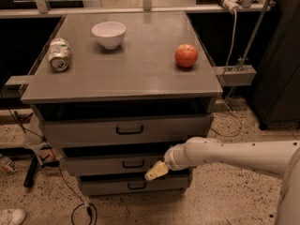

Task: Open middle drawer

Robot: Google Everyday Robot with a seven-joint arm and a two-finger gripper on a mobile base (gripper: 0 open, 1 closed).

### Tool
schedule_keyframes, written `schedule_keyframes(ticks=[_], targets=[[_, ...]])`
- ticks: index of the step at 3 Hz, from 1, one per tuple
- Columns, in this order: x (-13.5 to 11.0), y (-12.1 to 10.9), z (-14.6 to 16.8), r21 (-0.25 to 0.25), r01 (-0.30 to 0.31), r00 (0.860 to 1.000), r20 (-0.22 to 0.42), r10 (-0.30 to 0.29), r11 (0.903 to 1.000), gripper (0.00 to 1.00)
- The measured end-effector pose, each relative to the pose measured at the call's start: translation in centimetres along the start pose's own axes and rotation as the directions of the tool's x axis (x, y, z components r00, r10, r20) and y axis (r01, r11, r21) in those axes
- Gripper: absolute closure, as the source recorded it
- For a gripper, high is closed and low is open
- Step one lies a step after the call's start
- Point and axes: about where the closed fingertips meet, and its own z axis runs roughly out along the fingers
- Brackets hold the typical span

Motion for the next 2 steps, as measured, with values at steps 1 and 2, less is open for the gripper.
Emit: schedule_keyframes(ticks=[1, 2], targets=[[-0.3, -0.4, 1.2, -0.014, 0.006, 1.0, -0.005, -0.006, 0.9999, 0.0], [-0.6, -0.7, 2.2, -0.027, 0.014, 1.0, -0.015, -0.015, 0.9995, 0.0]])
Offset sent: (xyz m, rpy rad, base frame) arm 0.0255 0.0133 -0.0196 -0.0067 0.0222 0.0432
